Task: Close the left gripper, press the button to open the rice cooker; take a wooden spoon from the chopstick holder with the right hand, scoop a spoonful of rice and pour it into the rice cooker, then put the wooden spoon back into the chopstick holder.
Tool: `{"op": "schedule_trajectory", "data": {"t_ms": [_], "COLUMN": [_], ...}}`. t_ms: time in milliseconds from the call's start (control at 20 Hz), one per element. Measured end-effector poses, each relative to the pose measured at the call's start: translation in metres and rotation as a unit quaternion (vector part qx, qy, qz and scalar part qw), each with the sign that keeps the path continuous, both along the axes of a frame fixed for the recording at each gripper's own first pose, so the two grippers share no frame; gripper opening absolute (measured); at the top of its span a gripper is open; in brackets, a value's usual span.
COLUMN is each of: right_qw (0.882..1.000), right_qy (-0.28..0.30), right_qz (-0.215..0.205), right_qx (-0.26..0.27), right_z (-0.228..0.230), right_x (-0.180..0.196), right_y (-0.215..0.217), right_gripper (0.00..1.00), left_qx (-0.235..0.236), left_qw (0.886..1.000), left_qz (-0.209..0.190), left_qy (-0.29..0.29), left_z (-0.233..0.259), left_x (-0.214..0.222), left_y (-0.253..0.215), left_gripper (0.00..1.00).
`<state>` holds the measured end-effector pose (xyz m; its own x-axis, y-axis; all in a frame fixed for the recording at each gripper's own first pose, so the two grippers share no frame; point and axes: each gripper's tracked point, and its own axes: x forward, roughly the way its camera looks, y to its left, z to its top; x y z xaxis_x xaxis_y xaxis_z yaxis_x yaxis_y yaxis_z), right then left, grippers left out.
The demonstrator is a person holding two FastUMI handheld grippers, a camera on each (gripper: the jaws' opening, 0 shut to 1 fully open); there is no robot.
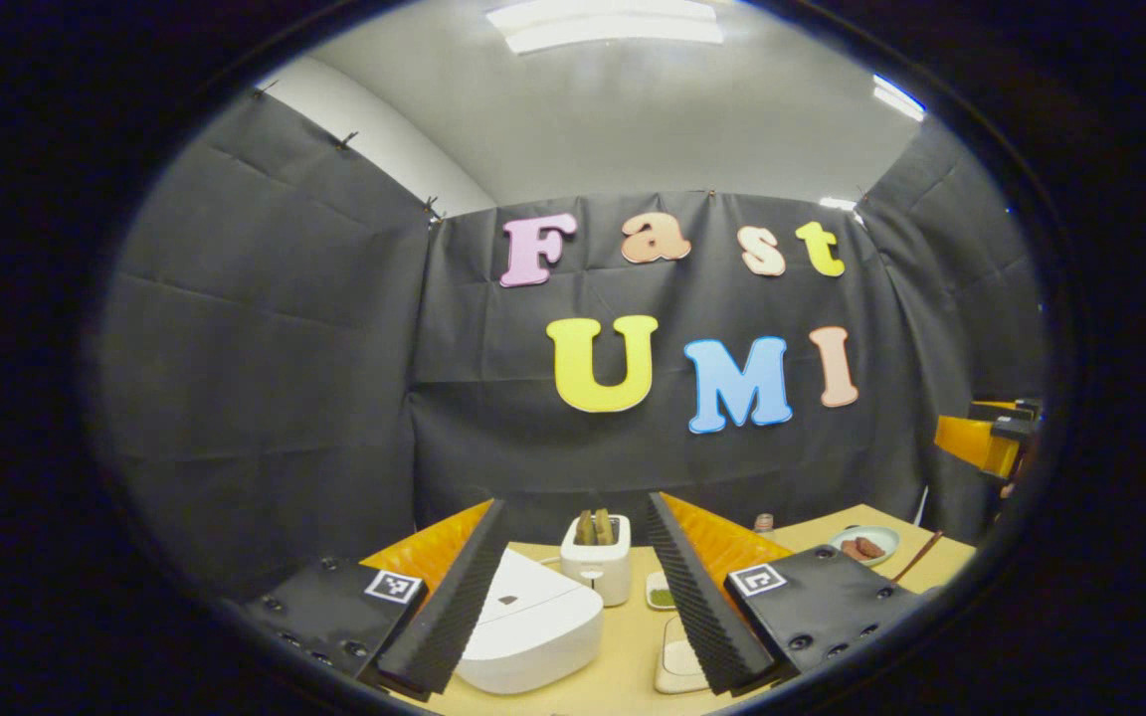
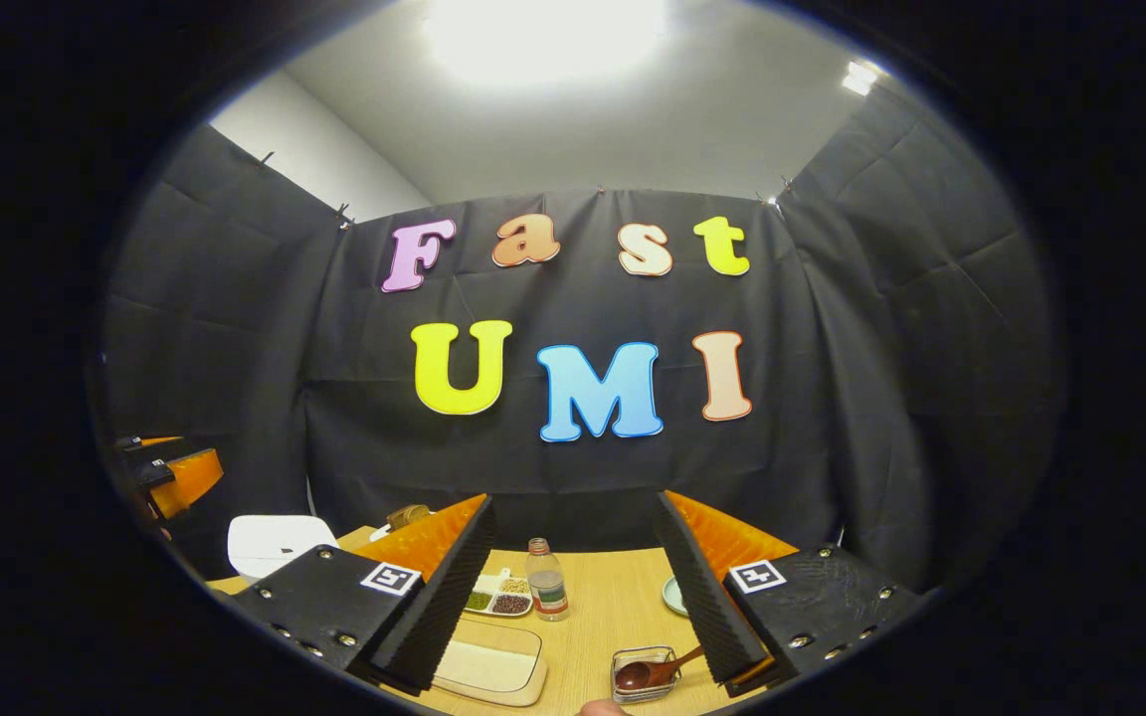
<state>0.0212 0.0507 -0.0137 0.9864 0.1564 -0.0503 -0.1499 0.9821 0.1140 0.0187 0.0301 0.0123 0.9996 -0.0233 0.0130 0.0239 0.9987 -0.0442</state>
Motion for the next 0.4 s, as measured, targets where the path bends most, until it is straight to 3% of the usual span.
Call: {"op": "schedule_trajectory", "data": {"t_ms": [400], "right_qw": [1.000], "right_qy": [-0.011], "right_qz": [0.021], "right_qx": [0.007], "right_z": [0.006], "right_x": [-0.009], "right_y": [0.024], "right_gripper": [0.97], "left_qx": [-0.019], "left_qw": [1.000], "left_qz": [-0.003], "left_qy": [0.008], "left_z": [0.000], "left_x": [-0.004], "left_y": [-0.004], "left_gripper": [0.96]}}
